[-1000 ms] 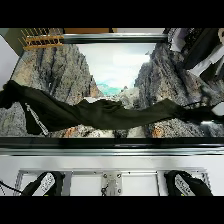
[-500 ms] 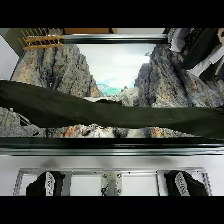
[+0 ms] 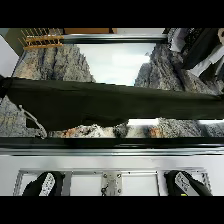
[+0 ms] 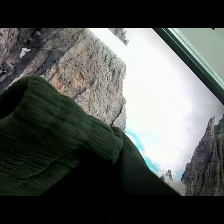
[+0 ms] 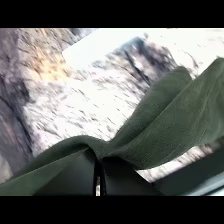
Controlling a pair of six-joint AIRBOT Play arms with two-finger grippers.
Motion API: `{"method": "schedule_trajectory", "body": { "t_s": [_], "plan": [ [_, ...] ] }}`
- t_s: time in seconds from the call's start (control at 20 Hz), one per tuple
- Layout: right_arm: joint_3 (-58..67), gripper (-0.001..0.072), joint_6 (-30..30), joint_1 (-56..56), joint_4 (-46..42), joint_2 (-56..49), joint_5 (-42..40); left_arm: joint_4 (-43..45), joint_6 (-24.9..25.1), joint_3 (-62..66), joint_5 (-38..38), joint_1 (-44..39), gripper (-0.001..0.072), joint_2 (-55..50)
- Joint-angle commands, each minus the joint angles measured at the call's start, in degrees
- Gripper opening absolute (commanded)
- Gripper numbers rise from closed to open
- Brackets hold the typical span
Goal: Fold the clothes and pants, and hang the long-sleeved shirts on hangers.
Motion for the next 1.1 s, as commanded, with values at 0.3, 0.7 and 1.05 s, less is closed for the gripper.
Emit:
{"method": "schedule_trajectory", "body": {
  "t_s": [0.3,0.7,1.05],
  "plan": [
    [22.88,0.0020,11.30,16.17,1.53,-35.67,-29.31,-0.79,3.78,12.66,28.35,-10.56,0.0020,-32.22],
    [31.10,0.0695,13.33,20.02,20.00,-44.87,-49.88,-0.83,-0.52,39.69,21.84,-11.50,0.0709,-50.27],
    [29.81,0.0607,-10.32,17.86,20.00,-33.55,-22.43,8.98,0.72,45.00,-11.89,-1.92,0.0710,-48.39]
  ]
}}
